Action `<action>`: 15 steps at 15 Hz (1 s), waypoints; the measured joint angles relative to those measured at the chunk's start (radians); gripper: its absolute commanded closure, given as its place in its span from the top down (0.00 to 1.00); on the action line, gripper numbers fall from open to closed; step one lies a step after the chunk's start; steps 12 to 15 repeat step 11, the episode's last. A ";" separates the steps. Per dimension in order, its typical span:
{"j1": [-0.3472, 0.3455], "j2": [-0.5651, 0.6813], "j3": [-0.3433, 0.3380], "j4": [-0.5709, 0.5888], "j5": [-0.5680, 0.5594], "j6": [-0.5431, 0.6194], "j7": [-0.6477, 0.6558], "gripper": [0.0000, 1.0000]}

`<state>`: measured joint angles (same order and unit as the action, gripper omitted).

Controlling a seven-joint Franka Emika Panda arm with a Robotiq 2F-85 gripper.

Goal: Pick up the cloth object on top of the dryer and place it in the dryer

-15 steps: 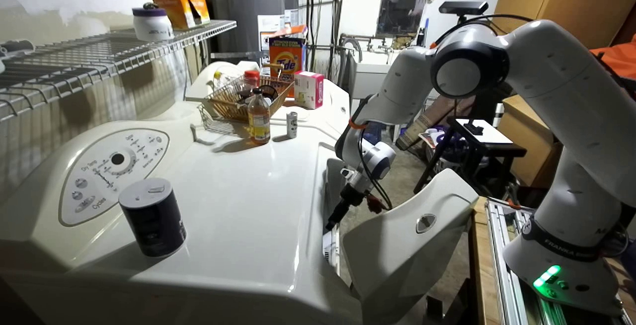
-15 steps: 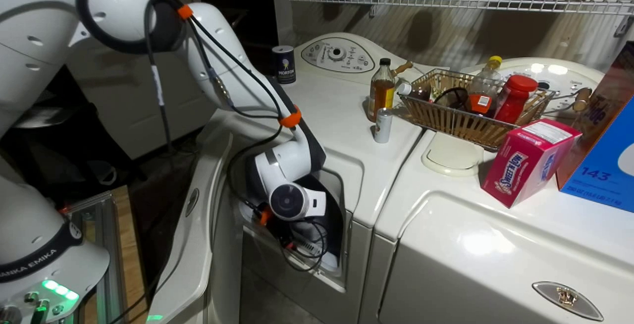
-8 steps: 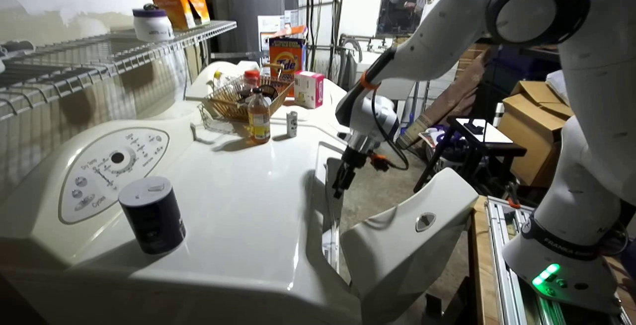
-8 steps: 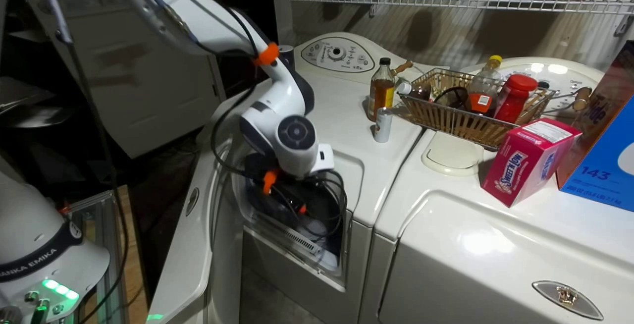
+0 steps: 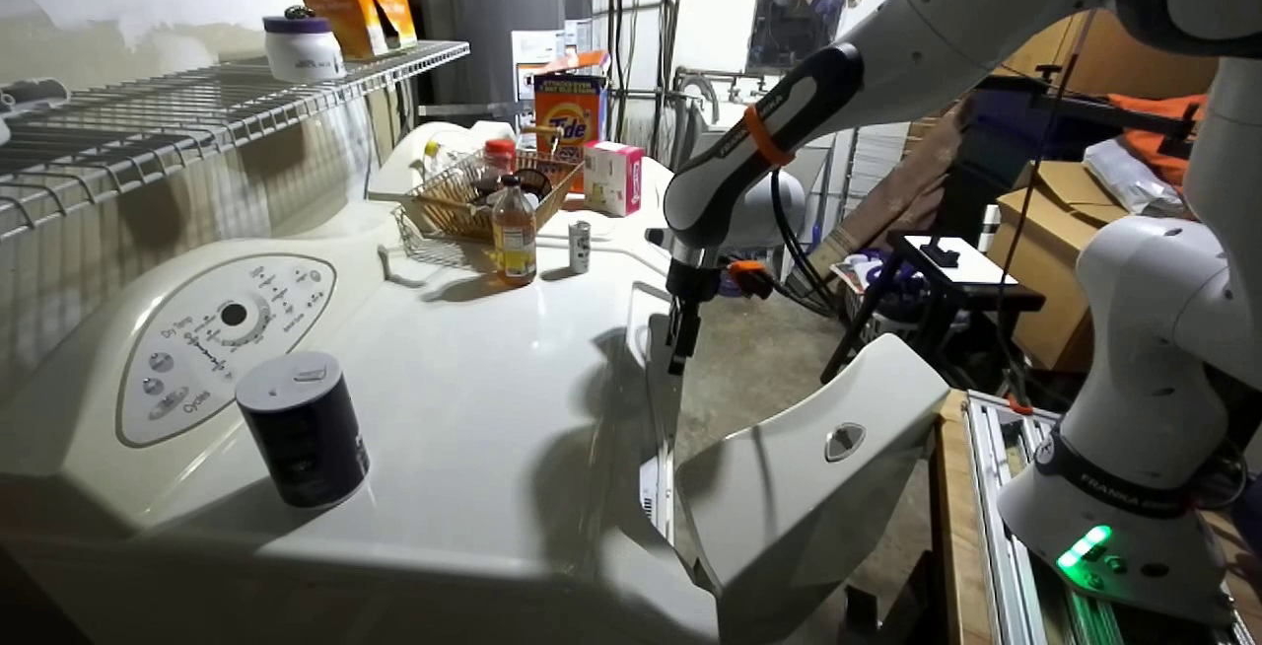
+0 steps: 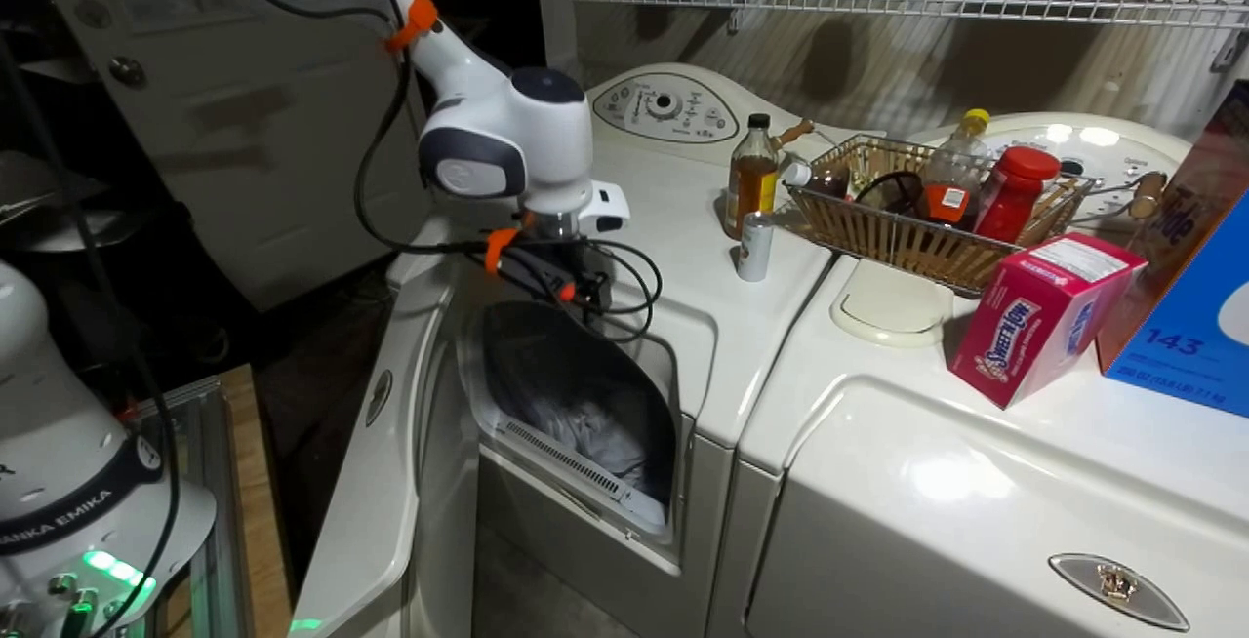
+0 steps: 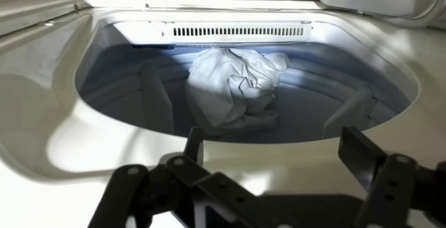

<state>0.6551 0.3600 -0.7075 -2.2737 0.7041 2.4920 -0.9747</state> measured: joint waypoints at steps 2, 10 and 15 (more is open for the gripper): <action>0.158 0.009 -0.149 0.023 -0.093 -0.018 0.148 1.00; 0.580 -0.004 -0.494 0.204 -0.392 -0.377 0.485 1.00; 0.579 -0.005 -0.496 0.204 -0.395 -0.381 0.485 1.00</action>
